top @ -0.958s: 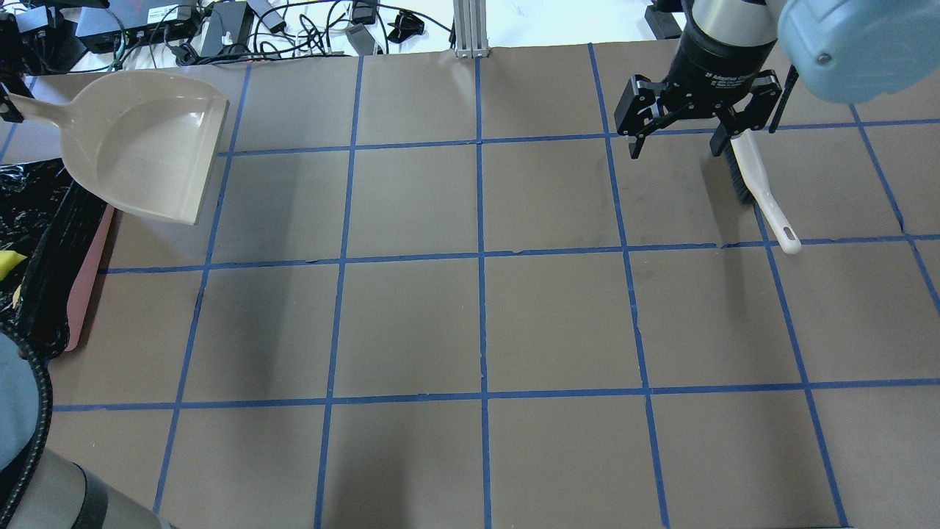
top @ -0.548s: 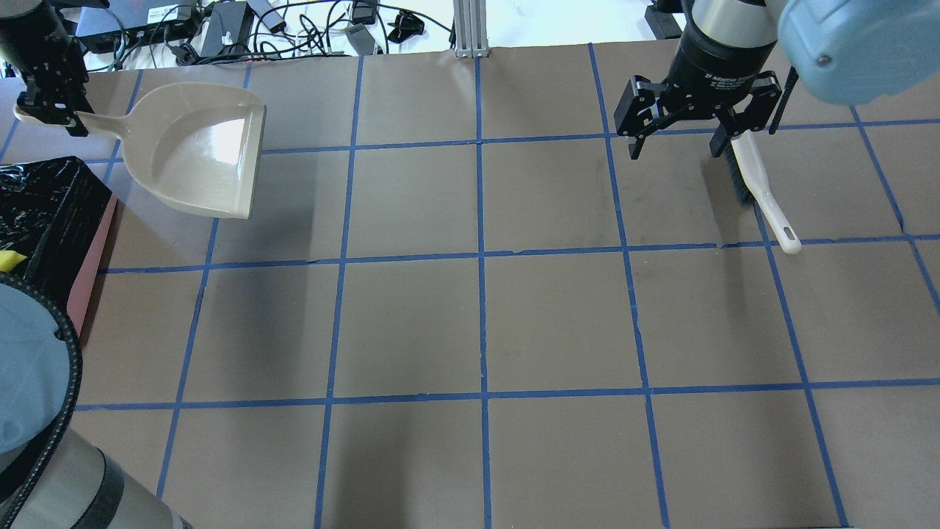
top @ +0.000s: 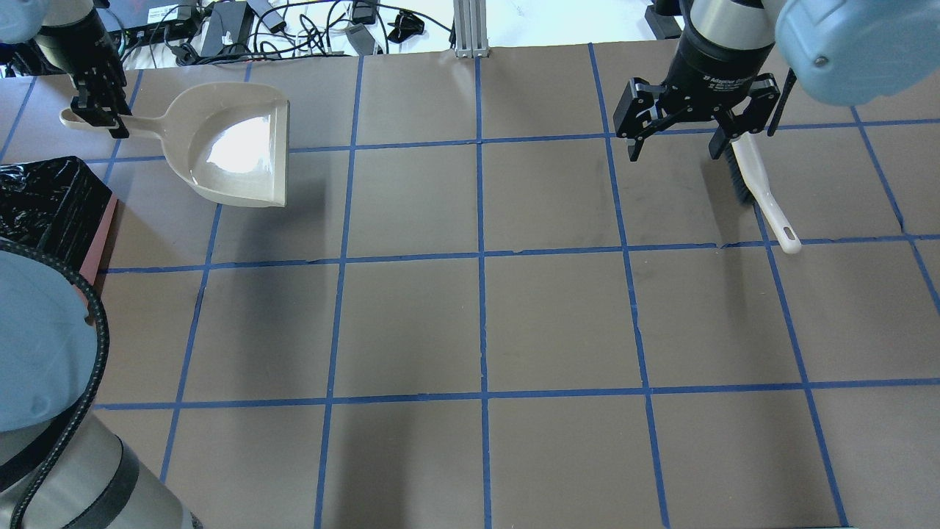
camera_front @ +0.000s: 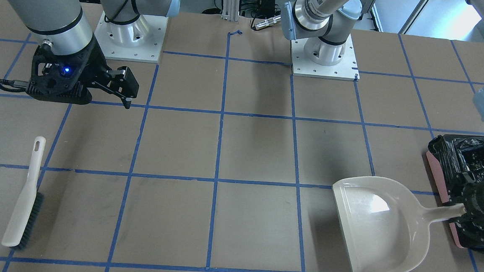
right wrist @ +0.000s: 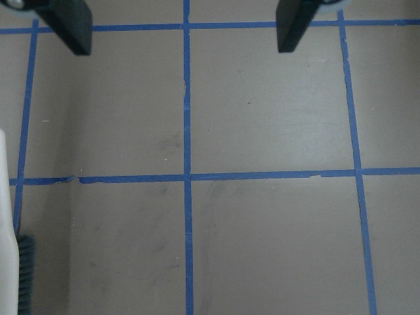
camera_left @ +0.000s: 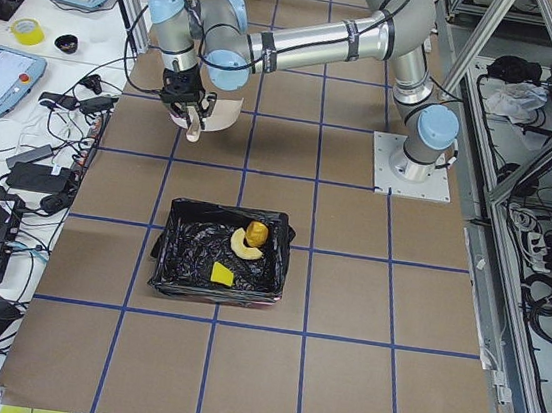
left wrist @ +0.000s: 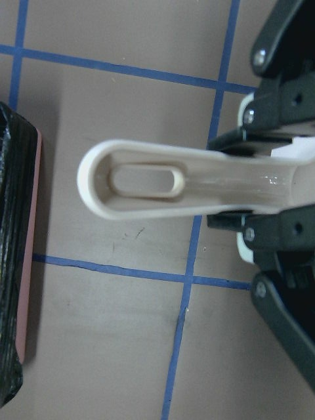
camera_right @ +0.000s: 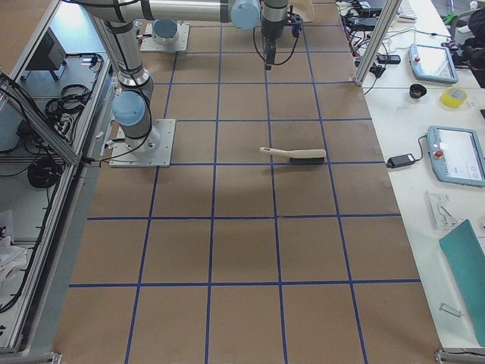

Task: Sweep and dump trash into bin
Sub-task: 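Lower the dustpan onto the table near its start with the left gripper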

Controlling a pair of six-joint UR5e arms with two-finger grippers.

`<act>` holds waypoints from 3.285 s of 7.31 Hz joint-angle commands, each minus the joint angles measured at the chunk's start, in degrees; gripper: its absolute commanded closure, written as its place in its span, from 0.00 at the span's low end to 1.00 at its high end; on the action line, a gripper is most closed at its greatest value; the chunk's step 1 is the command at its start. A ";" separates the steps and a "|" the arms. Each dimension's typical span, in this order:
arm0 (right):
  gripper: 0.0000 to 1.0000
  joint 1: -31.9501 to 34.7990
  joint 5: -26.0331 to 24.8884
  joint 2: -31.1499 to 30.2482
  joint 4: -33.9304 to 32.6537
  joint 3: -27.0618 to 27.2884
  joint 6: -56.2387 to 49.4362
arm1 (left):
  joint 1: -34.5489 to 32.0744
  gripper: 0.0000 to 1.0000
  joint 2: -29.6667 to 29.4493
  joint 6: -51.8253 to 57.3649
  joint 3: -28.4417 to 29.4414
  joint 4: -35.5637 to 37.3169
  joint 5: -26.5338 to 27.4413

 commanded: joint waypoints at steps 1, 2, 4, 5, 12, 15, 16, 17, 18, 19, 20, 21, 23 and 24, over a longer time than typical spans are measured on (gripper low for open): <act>0.00 0.00 0.00 -0.03 -0.18 0.01 0.29 | -1.27 1.00 -2.89 -3.72 0.08 1.01 -0.28; 0.00 0.00 0.00 0.05 -0.18 0.01 0.21 | -3.19 1.00 -3.95 -0.95 -0.27 1.62 0.15; 0.00 0.00 0.00 0.05 -0.18 0.01 0.21 | -5.14 1.00 -3.70 4.84 -3.51 4.60 -0.19; 0.00 0.00 0.00 0.05 -0.18 0.01 0.21 | -5.23 1.00 -3.53 8.53 -6.05 8.36 -0.28; 0.00 0.00 1.49 0.23 -0.26 0.01 0.03 | -6.11 1.00 -3.96 3.73 -8.88 12.18 -2.66; 0.00 0.00 1.05 0.14 -0.09 0.01 0.03 | -6.11 1.00 -3.79 4.61 -10.64 13.92 -2.66; 0.00 0.00 1.14 0.23 -0.09 0.01 0.03 | -6.11 1.00 -3.35 4.79 -12.12 14.28 -2.57; 0.00 0.00 1.23 0.06 0.09 0.01 0.03 | -6.11 1.00 -3.26 4.88 -12.84 15.59 -2.57; 0.00 0.09 0.97 0.05 -0.09 -0.08 -0.14 | -6.11 1.00 -3.26 4.88 -13.28 15.86 -2.57; 0.00 0.09 0.88 0.23 -0.09 -0.08 -0.41 | -6.11 1.00 -3.09 4.88 -13.37 15.87 -2.48; 0.00 0.18 0.79 0.23 -0.18 0.00 -0.50 | -6.11 0.66 -3.00 4.79 -13.63 15.87 -2.39; 0.00 0.18 0.88 0.23 -0.18 0.01 -0.50 | -6.11 0.58 -3.00 4.79 -13.63 15.87 -2.39; 0.00 0.18 0.79 0.23 -0.18 0.01 -0.50 | -6.11 0.44 -3.00 4.79 -13.81 15.87 -2.39; 0.00 0.18 0.70 0.23 -0.18 0.01 -0.58 | -6.11 0.41 -3.00 4.79 -13.81 16.22 -2.39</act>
